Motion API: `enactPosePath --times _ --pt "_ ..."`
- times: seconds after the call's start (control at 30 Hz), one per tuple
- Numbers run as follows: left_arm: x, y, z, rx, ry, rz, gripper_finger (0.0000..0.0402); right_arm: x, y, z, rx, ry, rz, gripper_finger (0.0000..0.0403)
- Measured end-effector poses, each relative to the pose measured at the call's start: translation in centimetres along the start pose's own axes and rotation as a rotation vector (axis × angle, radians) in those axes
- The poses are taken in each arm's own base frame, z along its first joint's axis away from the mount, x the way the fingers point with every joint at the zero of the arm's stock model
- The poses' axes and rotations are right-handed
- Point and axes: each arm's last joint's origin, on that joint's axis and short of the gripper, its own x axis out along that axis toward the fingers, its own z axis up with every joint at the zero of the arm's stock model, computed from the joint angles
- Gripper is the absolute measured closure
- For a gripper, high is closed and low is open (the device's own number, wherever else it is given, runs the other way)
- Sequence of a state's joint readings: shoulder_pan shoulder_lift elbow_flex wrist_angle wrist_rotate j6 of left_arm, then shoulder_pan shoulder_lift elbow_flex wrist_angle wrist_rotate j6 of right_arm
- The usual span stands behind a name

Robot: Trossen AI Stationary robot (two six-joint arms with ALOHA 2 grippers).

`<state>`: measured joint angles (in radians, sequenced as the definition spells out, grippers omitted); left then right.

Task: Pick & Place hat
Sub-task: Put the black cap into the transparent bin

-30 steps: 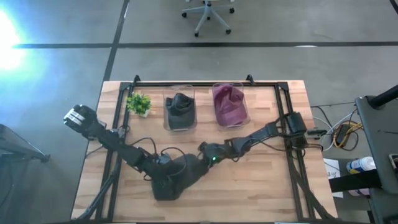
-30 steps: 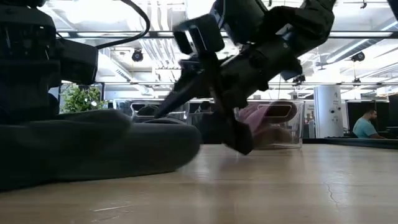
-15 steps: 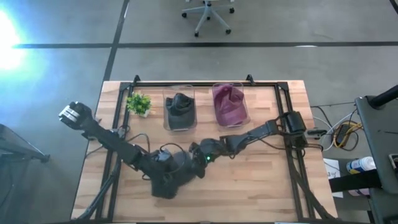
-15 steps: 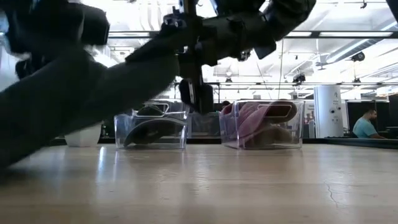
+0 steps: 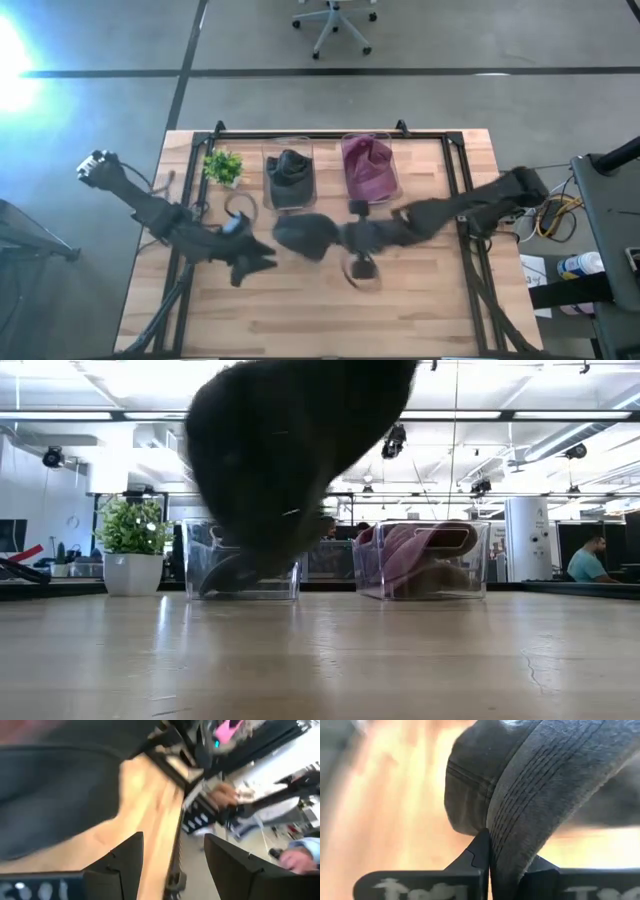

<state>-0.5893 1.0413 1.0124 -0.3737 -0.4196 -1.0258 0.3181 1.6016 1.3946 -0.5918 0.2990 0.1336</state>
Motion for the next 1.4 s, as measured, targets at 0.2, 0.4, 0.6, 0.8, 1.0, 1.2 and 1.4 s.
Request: enactPosePath --times 0.2,0.4,0.6,0.8,1.0,1.2,1.4 --pt "-2.7 0.5 1.9 0.057 -0.213 0.137 0.0200 -3.9 3.9 0.1 -0.592 0.116 -0.154 0.0390" --pt "-1.2 2.1 1.2 0.034 -0.188 0.227 0.0200 -2.0 6.3 -2.3 -1.130 0.295 -0.225 0.0390" --pt "1.9 4.9 -2.2 -0.128 0.009 0.309 0.0200 -1.2 7.2 -3.2 -1.209 0.318 -0.240 0.0390" --pt "4.1 7.5 -4.8 -0.212 0.023 0.355 0.0200 -2.9 8.7 -1.9 -1.355 0.213 -0.236 0.0390" --pt "6.1 8.3 -5.7 -0.293 -0.002 0.222 0.0200 -3.6 8.5 -0.8 -1.358 0.180 -0.248 0.0390" --pt "6.6 8.2 -5.5 -0.293 -0.027 0.222 0.0200 -3.6 8.4 -0.8 -1.337 0.190 -0.270 0.0390" --pt "4.4 4.2 -1.9 -0.128 -0.154 0.090 0.0200 -3.6 8.3 -1.0 -1.303 0.207 -0.270 0.0390"
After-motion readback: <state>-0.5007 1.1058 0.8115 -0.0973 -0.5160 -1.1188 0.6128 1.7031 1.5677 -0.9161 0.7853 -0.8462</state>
